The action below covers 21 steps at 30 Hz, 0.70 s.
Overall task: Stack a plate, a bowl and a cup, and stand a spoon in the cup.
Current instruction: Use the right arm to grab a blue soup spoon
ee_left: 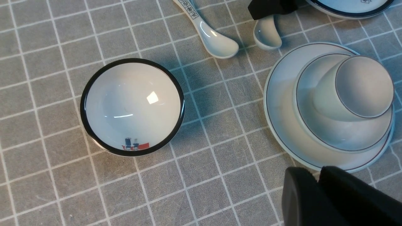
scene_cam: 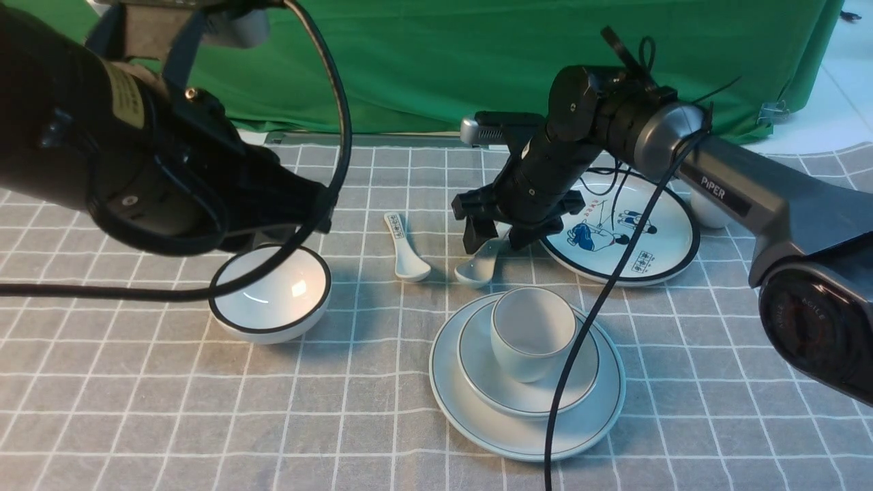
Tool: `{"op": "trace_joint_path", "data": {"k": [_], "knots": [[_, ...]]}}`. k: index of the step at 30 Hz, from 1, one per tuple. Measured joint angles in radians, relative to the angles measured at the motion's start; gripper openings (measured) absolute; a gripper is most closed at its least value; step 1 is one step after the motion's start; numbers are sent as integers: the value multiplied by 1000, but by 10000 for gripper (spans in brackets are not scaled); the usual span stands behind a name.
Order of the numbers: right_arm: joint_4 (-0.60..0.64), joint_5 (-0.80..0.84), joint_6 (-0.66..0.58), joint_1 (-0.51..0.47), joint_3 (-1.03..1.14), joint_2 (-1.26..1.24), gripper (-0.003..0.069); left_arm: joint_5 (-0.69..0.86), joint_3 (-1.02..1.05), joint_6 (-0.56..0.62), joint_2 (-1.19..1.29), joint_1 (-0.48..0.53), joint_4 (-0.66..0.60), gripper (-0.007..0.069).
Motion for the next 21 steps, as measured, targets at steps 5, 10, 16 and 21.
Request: {"op": "trace_joint_path", "data": {"k": [5,10,16,21], "knots": [[0,-36,-6,0,0,0,513,5,0,0,0,0,0,59],[-1,-54,-9,0,0,3,334,7,0,2,0,0,0,59],[5,-58,-20,0,-1,13,265,10,0,3,0,0,0,59],[8,-58,-45,0,-3,13,162,10,0,3,0,0,0,59]]}}
